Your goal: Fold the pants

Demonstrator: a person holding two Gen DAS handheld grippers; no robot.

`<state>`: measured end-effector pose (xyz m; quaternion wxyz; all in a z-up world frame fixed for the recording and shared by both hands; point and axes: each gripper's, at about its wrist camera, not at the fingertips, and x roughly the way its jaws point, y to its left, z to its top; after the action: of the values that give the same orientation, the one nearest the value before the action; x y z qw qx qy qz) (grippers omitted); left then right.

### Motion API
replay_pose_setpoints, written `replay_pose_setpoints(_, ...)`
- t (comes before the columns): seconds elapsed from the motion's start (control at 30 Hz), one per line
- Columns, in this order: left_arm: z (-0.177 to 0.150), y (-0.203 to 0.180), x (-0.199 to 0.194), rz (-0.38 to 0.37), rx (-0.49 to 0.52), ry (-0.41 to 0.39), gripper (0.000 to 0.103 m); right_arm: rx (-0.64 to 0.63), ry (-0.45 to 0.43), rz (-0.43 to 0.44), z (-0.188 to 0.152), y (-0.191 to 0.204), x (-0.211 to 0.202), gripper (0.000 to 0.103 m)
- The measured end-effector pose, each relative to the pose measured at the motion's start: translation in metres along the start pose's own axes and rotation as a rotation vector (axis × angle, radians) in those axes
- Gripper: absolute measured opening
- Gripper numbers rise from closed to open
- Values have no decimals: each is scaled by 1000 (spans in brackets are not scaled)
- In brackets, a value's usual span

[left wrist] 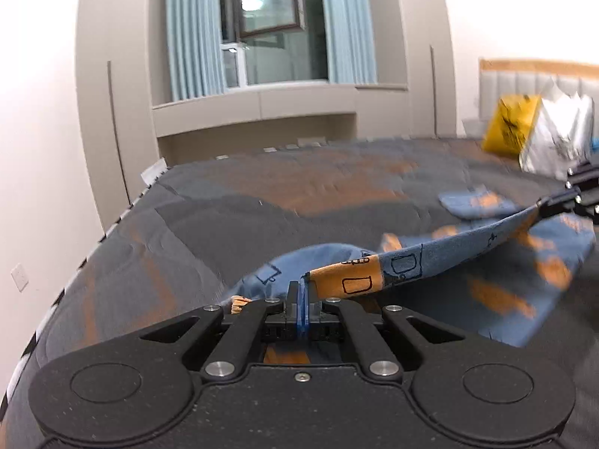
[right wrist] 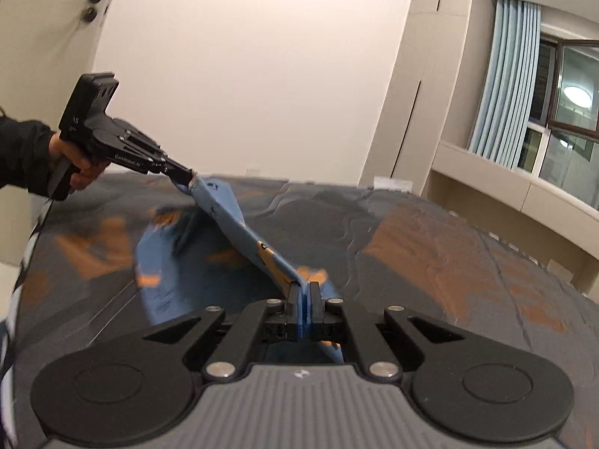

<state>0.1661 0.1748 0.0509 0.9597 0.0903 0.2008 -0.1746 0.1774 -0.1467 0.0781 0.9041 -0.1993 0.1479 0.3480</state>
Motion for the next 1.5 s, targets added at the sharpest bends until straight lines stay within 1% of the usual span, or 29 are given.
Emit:
replay_pose_setpoints(0.13, -24, -14, -1, 7, 19, 53, 0, -41, 87, -15, -21, 24, 6, 2)
replay_pose_setpoints(0.27, -34, -20, -3, 32, 36, 76, 0, -118, 127, -48, -34, 42, 13, 2)
replay_pose_setpoints(0.37, -37, -22, -6, 40, 36, 76, 0, -127, 133, -64, -35, 43, 20, 2)
replay_pose_setpoints(0.47, -37, -24, -10, 46, 41, 67, 0, -172, 124, -88, -39, 51, 23, 2)
replay_pose_setpoints(0.57, -37, -25, -8, 43, 45, 85, 0, -219, 128, -100, -47, 54, 19, 2)
replay_pose_setpoints(0.63, -38, -25, -9, 37, 36, 82, 0, -242, 146, -98, -52, 57, 21, 2)
replay_pose_setpoints(0.7, -38, -25, -11, 33, 26, 72, 0, -234, 168, -83, -58, 59, 26, 2)
replay_pose_setpoints(0.87, -42, -33, -5, 49, 38, 124, 1, -248, 180, -87, -68, 63, 32, 2)
replay_pose_setpoints(0.9, -43, -35, -3, 48, 39, 137, 1, -247, 181, -86, -68, 63, 32, 2)
replay_pose_setpoints(0.93, -44, -36, -3, 47, 35, 140, 4, -246, 178, -86, -69, 63, 32, 4)
replay_pose_setpoints(0.97, -44, -37, -4, 44, 24, 139, 12, -244, 174, -88, -69, 62, 32, 5)
replay_pose_setpoints(1.0, -43, -37, -5, 39, 2, 138, 17, -241, 171, -91, -70, 62, 31, 6)
replay_pose_setpoints(1.03, -43, -39, -7, 38, -16, 136, 23, -236, 166, -91, -72, 61, 25, 12)
replay_pose_setpoints(1.07, -42, -42, -8, 44, -30, 133, 34, -229, 158, -96, -72, 60, 22, 28)
replay_pose_setpoints(1.1, -40, -46, -10, 47, -42, 130, 40, -221, 149, -106, -73, 58, 16, 40)
replay_pose_setpoints(1.13, -39, -51, -13, 51, -55, 123, 55, -207, 141, -124, -74, 55, 9, 61)
replay_pose_setpoints(1.17, -38, -57, -15, 52, -65, 112, 68, -192, 132, -144, -76, 52, 2, 66)
replay_pose_setpoints(1.2, -36, -65, -17, 49, -74, 99, 74, -175, 123, -174, -79, 48, -6, 66)
replay_pose_setpoints(1.23, -33, -73, -18, 41, -82, 86, 84, -156, 123, -206, -82, 43, -15, 70)
replay_pose_setpoints(1.27, -31, -81, -18, 36, -95, 76, 90, -134, 130, -242, -86, 37, -23, 82)
replay_pose_setpoints(1.33, -25, -101, -16, 11, -123, 49, 96, -73, 141, -339, -98, 21, -41, 98)
replay_pose_setpoints(1.37, -21, -112, -14, -8, -136, 38, 101, -41, 145, -386, -104, 12, -50, 100)
replay_pose_setpoints(1.4, -17, -124, -11, -24, -151, 27, 103, -8, 151, -424, -109, 3, -57, 100)
replay_pose_setpoints(1.43, -13, -136, -8, -40, -161, 13, 102, 29, 159, -464, -115, -6, -65, 103)
replay_pose_setpoints(1.5, -3, -160, 2, -83, -180, 2, 102, 109, 166, -529, -124, -28, -80, 103)
